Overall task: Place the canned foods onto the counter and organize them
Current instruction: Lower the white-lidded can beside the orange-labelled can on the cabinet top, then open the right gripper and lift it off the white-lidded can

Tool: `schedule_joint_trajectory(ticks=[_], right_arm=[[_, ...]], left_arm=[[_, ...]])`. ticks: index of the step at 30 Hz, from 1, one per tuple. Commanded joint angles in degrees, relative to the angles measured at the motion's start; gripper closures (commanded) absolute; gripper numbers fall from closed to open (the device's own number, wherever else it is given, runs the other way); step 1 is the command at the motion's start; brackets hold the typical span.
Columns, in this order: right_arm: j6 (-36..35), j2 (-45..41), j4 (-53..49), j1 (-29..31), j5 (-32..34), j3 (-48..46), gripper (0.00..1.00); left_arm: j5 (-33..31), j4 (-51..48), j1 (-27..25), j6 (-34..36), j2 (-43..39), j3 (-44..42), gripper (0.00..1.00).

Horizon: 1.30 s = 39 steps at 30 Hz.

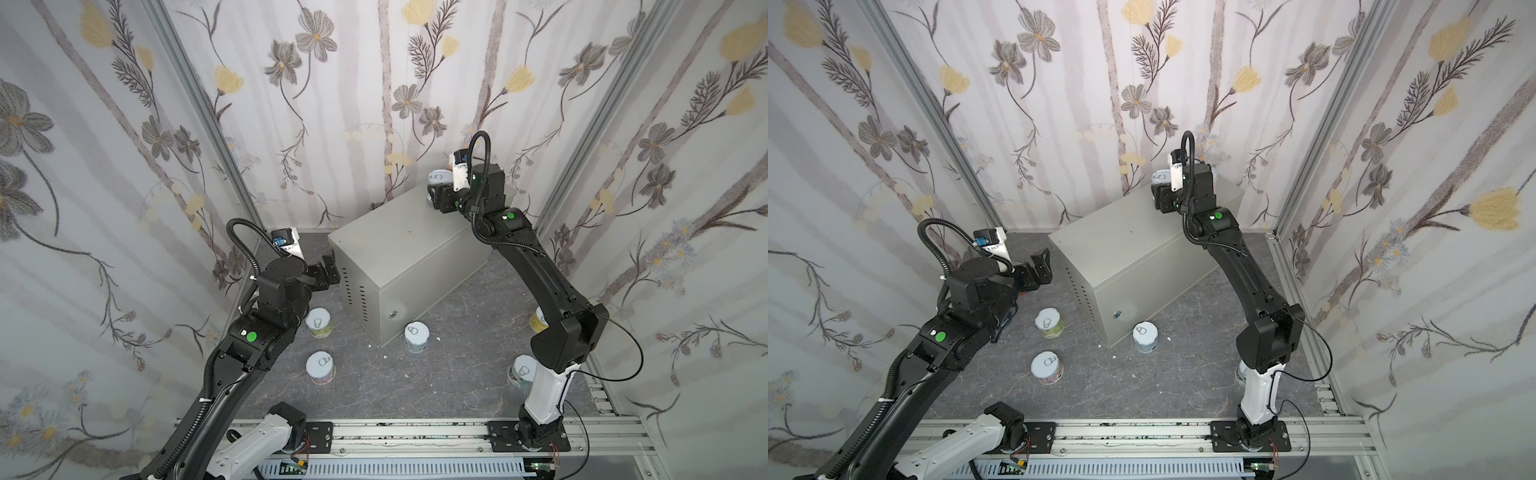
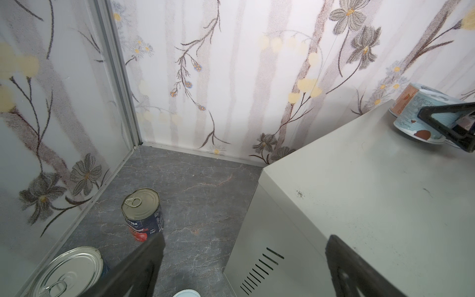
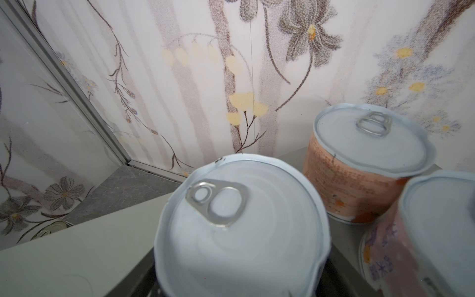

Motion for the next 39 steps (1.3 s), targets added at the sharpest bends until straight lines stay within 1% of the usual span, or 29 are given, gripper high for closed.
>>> schedule_joint_trajectory(ticks=[1, 3, 6, 17, 24, 31, 33, 39], right_arm=[[-0.06, 2.02, 1.94, -0.46, 1.31, 4.36, 0.36], [-0.33, 3.77, 0.40, -0.69, 1.26, 7.52, 0.37], [-0.27, 4.83, 0.66, -0.85, 0.32, 8.88, 0.37], [2.01, 7.18, 3.15, -0.90, -2.08, 9.41, 0.38], [2.42, 9.48, 3.21, -0.96, -2.21, 10.94, 0.39], [2.13, 9.62, 3.08, -0.91, -1.78, 11.13, 0.39], [1.87, 9.53, 2.64, -0.96, -1.69, 11.13, 0.36], [1.28, 9.20, 1.91, -0.93, -1.75, 11.13, 0.16]], left_arm=[[-0.87, 1.53, 0.09, 0.54, -0.27, -0.36, 0.00], [-0.86, 1.53, 0.04, 0.52, -0.52, -0.71, 0.00], [-0.88, 1.53, 0.08, 0.40, -0.72, -1.28, 0.00], [-0.77, 1.53, 0.08, 0.39, -0.46, -1.51, 0.00], [-0.78, 1.53, 0.09, 0.58, -0.54, -1.79, 0.00], [-0.60, 1.62, 0.04, 0.70, -0.28, -1.61, 0.00], [-0.52, 1.62, 0.08, 0.64, -0.29, -1.75, 0.00], [-0.17, 1.71, 0.09, 0.34, -0.27, -1.75, 0.00]])
